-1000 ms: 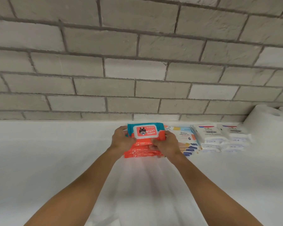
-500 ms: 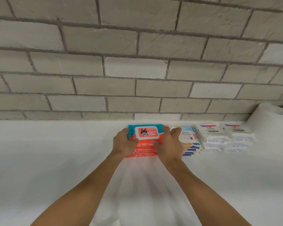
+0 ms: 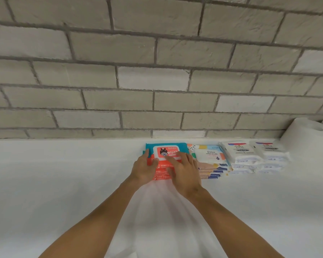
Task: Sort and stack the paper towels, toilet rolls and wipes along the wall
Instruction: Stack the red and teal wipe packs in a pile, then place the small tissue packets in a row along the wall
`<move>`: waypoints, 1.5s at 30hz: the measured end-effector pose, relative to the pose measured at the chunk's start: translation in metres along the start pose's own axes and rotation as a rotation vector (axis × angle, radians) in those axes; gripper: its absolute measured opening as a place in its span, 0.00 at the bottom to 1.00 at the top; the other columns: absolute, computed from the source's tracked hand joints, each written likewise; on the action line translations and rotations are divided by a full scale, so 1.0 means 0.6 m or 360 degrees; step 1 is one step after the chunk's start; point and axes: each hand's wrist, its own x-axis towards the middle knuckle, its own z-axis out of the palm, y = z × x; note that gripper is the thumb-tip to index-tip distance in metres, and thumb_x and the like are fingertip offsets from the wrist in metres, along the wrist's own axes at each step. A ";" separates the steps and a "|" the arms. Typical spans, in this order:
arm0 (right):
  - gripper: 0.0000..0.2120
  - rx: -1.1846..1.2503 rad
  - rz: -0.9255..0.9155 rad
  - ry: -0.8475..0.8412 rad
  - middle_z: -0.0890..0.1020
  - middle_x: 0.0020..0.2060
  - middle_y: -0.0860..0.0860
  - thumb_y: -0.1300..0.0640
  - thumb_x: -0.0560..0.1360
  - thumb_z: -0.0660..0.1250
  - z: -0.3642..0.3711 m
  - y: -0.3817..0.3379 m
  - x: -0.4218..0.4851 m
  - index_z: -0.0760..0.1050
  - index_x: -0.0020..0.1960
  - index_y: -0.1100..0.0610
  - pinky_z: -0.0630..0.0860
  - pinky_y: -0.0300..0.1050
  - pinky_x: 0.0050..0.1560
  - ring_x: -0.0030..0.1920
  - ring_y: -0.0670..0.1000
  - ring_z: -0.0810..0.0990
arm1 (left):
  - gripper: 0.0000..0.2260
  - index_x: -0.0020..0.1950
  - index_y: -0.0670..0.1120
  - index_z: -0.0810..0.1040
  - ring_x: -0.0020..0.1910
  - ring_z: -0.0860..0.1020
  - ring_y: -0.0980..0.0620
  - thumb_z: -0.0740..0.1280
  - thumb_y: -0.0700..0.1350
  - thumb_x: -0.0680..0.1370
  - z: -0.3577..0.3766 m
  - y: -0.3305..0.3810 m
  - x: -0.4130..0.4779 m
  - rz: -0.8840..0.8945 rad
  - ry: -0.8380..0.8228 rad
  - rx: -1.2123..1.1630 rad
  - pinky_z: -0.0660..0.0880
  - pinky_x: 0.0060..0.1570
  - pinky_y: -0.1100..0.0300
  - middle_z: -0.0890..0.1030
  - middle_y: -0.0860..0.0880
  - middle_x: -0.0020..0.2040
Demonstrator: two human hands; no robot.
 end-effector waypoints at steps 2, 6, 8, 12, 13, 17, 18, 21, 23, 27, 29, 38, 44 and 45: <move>0.24 0.0010 0.0015 -0.0035 0.73 0.69 0.53 0.47 0.75 0.69 0.001 -0.001 0.003 0.71 0.70 0.45 0.64 0.62 0.70 0.70 0.60 0.68 | 0.28 0.78 0.52 0.58 0.59 0.80 0.46 0.60 0.57 0.80 0.006 -0.001 -0.002 0.0018 0.0002 -0.0070 0.79 0.58 0.49 0.74 0.46 0.70; 0.24 0.0089 0.0038 -0.0022 0.71 0.70 0.53 0.47 0.76 0.68 0.007 0.002 0.004 0.70 0.71 0.45 0.63 0.61 0.71 0.72 0.60 0.66 | 0.27 0.78 0.52 0.56 0.60 0.78 0.47 0.61 0.53 0.81 0.014 0.001 -0.012 0.0092 0.0021 -0.0280 0.78 0.59 0.50 0.72 0.47 0.71; 0.24 0.0113 0.0044 -0.0037 0.70 0.71 0.52 0.46 0.76 0.66 0.007 0.001 0.003 0.69 0.72 0.45 0.62 0.60 0.72 0.73 0.59 0.64 | 0.28 0.79 0.53 0.54 0.61 0.77 0.47 0.61 0.51 0.81 0.015 0.000 -0.013 0.0086 0.0049 -0.0372 0.77 0.60 0.49 0.70 0.47 0.73; 0.24 0.0111 0.0047 -0.0022 0.71 0.71 0.53 0.46 0.76 0.67 0.008 -0.005 0.001 0.70 0.71 0.46 0.61 0.61 0.72 0.73 0.59 0.65 | 0.32 0.80 0.52 0.46 0.67 0.74 0.45 0.60 0.51 0.82 0.012 -0.003 -0.011 -0.0043 0.0075 -0.0398 0.76 0.61 0.49 0.65 0.47 0.77; 0.24 0.0108 0.0044 -0.0003 0.72 0.70 0.53 0.47 0.76 0.68 0.009 -0.005 0.000 0.71 0.71 0.47 0.63 0.61 0.71 0.72 0.60 0.67 | 0.32 0.80 0.52 0.46 0.67 0.75 0.45 0.60 0.52 0.82 0.010 -0.004 -0.011 -0.0049 0.0068 -0.0414 0.76 0.60 0.49 0.65 0.47 0.77; 0.24 0.0097 0.0037 0.0041 0.75 0.67 0.55 0.47 0.74 0.70 0.011 -0.005 0.000 0.73 0.69 0.49 0.67 0.63 0.68 0.69 0.61 0.71 | 0.31 0.80 0.52 0.48 0.68 0.75 0.44 0.61 0.52 0.82 -0.001 -0.006 -0.009 -0.0084 0.0091 -0.0433 0.76 0.59 0.50 0.63 0.48 0.78; 0.24 0.0098 0.0034 0.0048 0.75 0.67 0.54 0.47 0.74 0.70 0.010 -0.005 -0.001 0.73 0.69 0.49 0.67 0.63 0.68 0.69 0.61 0.71 | 0.31 0.80 0.52 0.49 0.68 0.74 0.44 0.61 0.52 0.81 -0.003 -0.007 -0.009 -0.0091 0.0108 -0.0425 0.76 0.59 0.50 0.62 0.48 0.79; 0.24 0.0093 0.0015 0.0044 0.74 0.68 0.53 0.46 0.76 0.68 0.007 -0.004 -0.003 0.71 0.70 0.48 0.66 0.62 0.69 0.70 0.59 0.70 | 0.31 0.80 0.53 0.50 0.70 0.72 0.44 0.61 0.53 0.81 -0.010 -0.008 -0.012 -0.0099 0.0142 -0.0384 0.76 0.60 0.49 0.60 0.48 0.79; 0.23 0.0114 0.0017 0.0027 0.73 0.69 0.52 0.46 0.77 0.66 0.005 -0.004 -0.004 0.70 0.71 0.47 0.64 0.62 0.71 0.71 0.58 0.68 | 0.32 0.80 0.53 0.51 0.71 0.71 0.44 0.62 0.54 0.81 -0.014 -0.007 -0.017 -0.0086 0.0154 -0.0345 0.75 0.62 0.48 0.61 0.47 0.79; 0.22 0.0140 -0.0001 -0.0003 0.71 0.71 0.51 0.45 0.78 0.63 -0.010 -0.006 -0.010 0.68 0.72 0.45 0.62 0.60 0.74 0.72 0.56 0.66 | 0.31 0.80 0.53 0.53 0.71 0.71 0.44 0.63 0.54 0.80 -0.023 -0.004 -0.031 -0.0066 0.0174 -0.0330 0.75 0.62 0.48 0.62 0.47 0.78; 0.20 0.0220 -0.0008 0.0028 0.73 0.68 0.51 0.46 0.79 0.63 -0.026 -0.010 -0.019 0.71 0.69 0.48 0.64 0.58 0.73 0.70 0.55 0.68 | 0.29 0.79 0.53 0.56 0.70 0.72 0.44 0.63 0.53 0.80 -0.027 -0.002 -0.046 -0.0045 0.0188 -0.0362 0.75 0.61 0.48 0.64 0.47 0.77; 0.12 0.0680 0.0007 -0.0013 0.79 0.61 0.47 0.56 0.77 0.68 -0.105 -0.046 -0.125 0.77 0.60 0.49 0.76 0.48 0.61 0.60 0.49 0.78 | 0.12 0.59 0.53 0.75 0.62 0.76 0.46 0.68 0.40 0.79 -0.045 -0.018 -0.167 0.0363 0.0080 -0.0506 0.78 0.59 0.54 0.77 0.50 0.63; 0.08 0.0753 0.0144 -0.0021 0.82 0.53 0.45 0.56 0.76 0.69 -0.143 -0.062 -0.211 0.80 0.55 0.51 0.69 0.29 0.46 0.47 0.42 0.76 | 0.11 0.59 0.52 0.78 0.59 0.77 0.52 0.69 0.42 0.78 -0.064 -0.048 -0.260 0.0457 0.0033 -0.0333 0.74 0.56 0.62 0.80 0.54 0.60; 0.08 0.0783 0.0161 -0.0027 0.82 0.53 0.44 0.56 0.76 0.69 -0.146 -0.064 -0.226 0.80 0.55 0.51 0.69 0.25 0.44 0.47 0.43 0.77 | 0.11 0.59 0.52 0.78 0.59 0.77 0.52 0.69 0.42 0.78 -0.067 -0.055 -0.276 0.0470 0.0001 -0.0311 0.74 0.58 0.61 0.81 0.55 0.59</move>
